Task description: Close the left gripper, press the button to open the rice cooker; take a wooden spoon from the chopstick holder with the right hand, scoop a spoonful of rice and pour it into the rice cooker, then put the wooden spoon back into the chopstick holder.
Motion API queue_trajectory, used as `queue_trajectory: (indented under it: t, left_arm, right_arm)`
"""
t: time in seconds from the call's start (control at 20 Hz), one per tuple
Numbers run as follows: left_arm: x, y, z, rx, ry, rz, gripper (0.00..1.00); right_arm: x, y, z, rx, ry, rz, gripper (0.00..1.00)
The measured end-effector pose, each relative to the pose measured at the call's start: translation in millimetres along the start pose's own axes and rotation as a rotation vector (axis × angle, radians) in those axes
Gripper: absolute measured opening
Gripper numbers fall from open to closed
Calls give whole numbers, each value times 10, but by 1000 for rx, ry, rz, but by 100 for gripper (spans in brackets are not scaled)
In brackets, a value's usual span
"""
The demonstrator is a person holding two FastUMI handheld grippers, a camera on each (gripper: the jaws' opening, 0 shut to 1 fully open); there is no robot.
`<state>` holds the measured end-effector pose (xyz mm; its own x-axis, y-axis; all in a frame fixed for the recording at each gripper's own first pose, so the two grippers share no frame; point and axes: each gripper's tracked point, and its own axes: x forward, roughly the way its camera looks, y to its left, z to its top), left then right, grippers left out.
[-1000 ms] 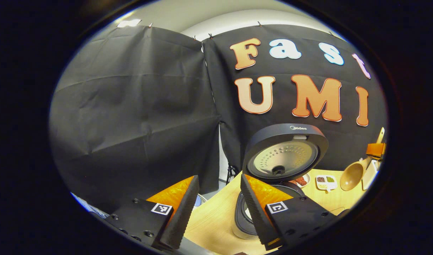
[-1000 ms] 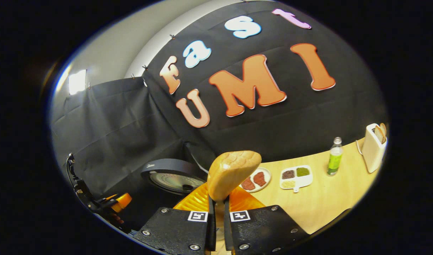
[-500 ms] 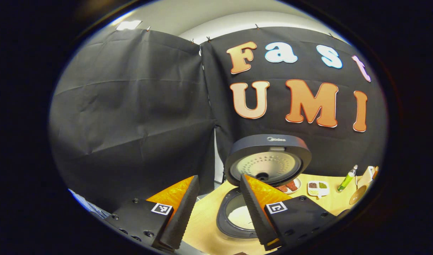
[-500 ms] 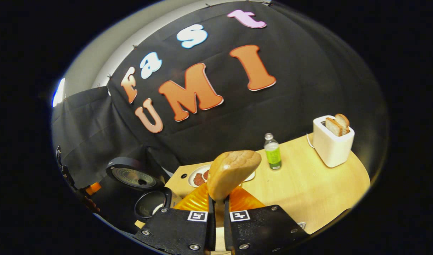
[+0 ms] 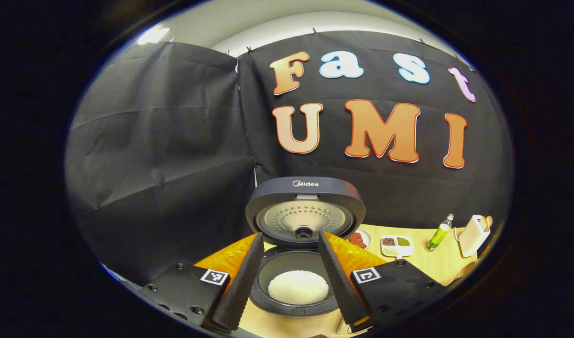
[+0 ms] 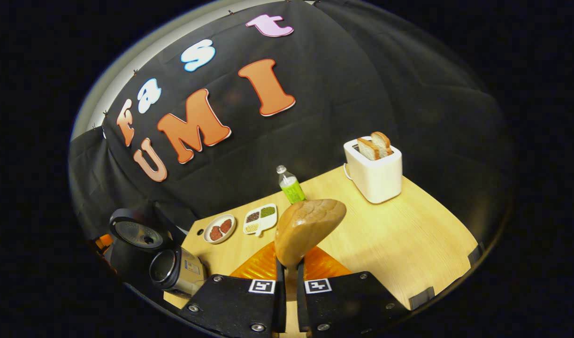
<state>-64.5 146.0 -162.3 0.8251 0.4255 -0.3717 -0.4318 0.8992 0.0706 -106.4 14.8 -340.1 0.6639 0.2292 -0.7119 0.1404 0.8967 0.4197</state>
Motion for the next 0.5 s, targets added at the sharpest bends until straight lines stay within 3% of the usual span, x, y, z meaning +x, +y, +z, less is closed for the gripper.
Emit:
queue_trajectory:
  t: [0.5]
  left_arm:
    - [72,119,228,10,-20,10,76]
  right_arm:
    - [-34,-314,-565,-1,64,-98,9]
